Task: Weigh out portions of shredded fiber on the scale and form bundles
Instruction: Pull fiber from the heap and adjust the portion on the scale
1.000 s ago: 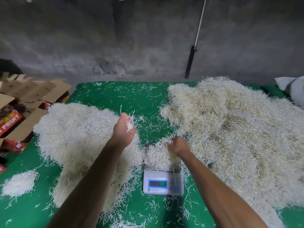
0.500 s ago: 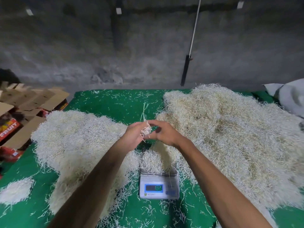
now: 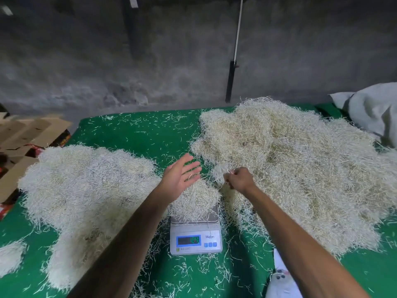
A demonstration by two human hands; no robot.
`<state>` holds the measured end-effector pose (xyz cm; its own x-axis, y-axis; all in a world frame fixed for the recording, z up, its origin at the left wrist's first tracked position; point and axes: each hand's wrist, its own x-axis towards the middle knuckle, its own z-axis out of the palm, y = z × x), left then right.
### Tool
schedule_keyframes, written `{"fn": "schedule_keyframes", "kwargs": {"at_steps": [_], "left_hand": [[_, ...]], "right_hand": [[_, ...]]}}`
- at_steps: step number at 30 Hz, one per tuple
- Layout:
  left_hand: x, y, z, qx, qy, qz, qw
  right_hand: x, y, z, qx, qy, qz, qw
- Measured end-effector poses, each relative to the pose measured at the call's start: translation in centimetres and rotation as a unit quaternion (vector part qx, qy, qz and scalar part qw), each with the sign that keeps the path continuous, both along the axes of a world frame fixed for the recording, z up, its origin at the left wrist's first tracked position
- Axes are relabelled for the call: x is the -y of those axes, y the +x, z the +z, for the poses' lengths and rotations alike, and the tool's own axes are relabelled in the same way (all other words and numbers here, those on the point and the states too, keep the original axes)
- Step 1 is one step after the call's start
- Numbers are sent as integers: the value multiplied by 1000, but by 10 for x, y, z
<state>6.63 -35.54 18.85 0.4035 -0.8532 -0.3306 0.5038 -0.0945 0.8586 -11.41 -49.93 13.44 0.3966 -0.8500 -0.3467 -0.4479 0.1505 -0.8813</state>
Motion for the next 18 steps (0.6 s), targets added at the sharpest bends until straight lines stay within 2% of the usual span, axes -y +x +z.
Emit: {"fn": "schedule_keyframes", "kwargs": {"at_steps": [2,4,6,7,11,14,16,17,18], "left_hand": [[3,1,-13,17,25,11,999],[6,3,-26,17,48,50,997],[7,4,-36,2,59,82,995],[7,4,-39,-2,62,85,994],[2,-2,-53,-1,77,71,994],[-11,-7,-63,-2,83,55,995],[-28,-14,-72,-32,99,78,992],[-39,-16,-79,-12,125,89,988],[-54,-19,-88,47,162,93,981]], "right_hand": [[22,-16,0,-30,-7,-13,999],[40,-29,10,52,-53,-121,990],[47,-35,18,125,-75,-159,976],[46,-35,17,111,-80,-142,980],[29,-31,-15,-48,-75,-47,995],[-1,-31,-40,-72,-62,-20,995],[-29,-33,-58,-72,-45,-2,996],[-46,-35,-69,-79,-33,12,996],[-65,-38,-80,-88,-14,25,996]]}}
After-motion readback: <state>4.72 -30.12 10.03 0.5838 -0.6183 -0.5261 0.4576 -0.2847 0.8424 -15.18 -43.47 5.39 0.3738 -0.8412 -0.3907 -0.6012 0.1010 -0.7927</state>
